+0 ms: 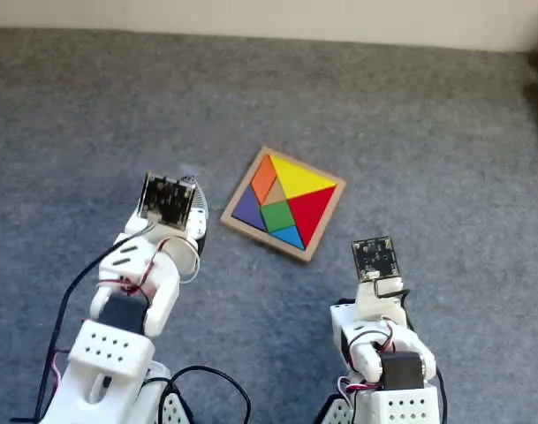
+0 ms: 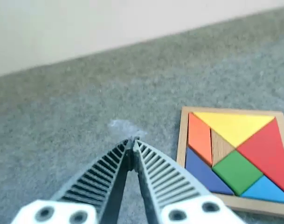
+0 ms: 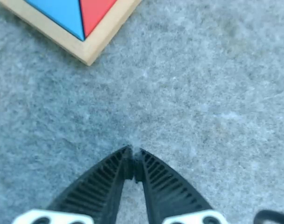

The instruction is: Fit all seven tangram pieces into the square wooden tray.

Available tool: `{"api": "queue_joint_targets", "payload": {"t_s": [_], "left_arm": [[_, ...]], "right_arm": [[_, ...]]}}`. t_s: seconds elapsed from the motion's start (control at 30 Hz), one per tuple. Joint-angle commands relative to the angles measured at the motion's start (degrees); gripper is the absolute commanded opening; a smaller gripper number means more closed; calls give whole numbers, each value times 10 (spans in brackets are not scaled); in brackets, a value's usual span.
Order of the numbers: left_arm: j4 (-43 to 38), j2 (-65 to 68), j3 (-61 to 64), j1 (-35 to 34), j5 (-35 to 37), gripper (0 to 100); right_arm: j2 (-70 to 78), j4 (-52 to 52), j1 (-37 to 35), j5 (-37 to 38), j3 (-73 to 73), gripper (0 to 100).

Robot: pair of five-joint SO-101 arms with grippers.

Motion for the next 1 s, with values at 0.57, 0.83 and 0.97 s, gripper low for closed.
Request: {"api": "queue_joint_targets", "payload": {"t_s": [0.57,0.83,0.97], "left_arm": [[-16,-265,114,-6,-55,5],[-4,-387,198,-38,-89,5],[47,-395,197,-73,-89,5]], "right_arm": [[-19,6,7,-3,82,17],[-18,6,7,-3,82,17],[-18,6,7,-3,82,17]]}}
